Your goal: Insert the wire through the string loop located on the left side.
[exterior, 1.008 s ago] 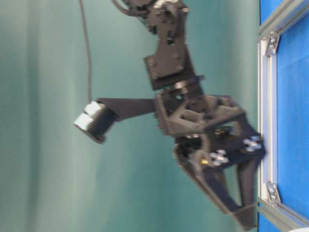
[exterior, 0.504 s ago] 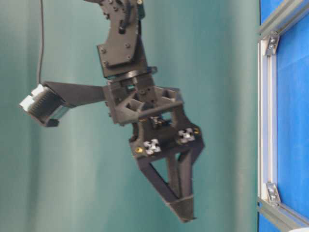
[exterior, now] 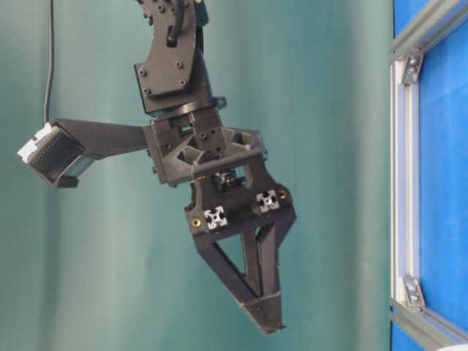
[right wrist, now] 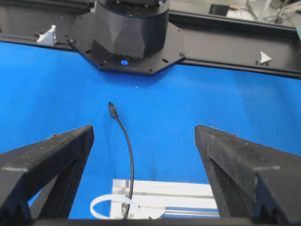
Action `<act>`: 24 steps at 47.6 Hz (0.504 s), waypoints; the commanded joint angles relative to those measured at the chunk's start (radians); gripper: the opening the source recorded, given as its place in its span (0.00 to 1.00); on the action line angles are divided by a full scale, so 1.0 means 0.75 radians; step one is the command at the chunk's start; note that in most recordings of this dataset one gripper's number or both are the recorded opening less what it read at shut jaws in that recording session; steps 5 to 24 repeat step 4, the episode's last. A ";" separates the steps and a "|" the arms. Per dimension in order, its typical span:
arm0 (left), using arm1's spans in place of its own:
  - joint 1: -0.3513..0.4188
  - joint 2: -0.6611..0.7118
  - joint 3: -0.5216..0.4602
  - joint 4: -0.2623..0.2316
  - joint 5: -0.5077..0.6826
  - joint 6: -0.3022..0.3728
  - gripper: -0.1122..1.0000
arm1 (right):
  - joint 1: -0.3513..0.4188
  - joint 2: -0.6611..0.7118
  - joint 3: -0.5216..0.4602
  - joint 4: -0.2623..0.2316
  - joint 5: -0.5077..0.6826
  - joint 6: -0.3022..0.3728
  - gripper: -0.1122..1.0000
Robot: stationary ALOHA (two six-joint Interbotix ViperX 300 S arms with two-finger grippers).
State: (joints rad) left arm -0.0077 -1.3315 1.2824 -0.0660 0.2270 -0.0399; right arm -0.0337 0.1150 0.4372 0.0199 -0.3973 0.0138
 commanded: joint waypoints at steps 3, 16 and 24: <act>0.004 0.012 -0.033 0.004 -0.010 0.002 0.88 | -0.004 -0.053 -0.033 0.002 -0.006 0.000 0.97; 0.004 0.012 -0.033 0.002 -0.012 0.002 0.88 | -0.004 -0.053 -0.033 0.004 -0.006 0.002 0.97; 0.004 0.012 -0.033 0.002 -0.012 0.002 0.88 | -0.004 -0.053 -0.033 0.004 -0.006 0.002 0.97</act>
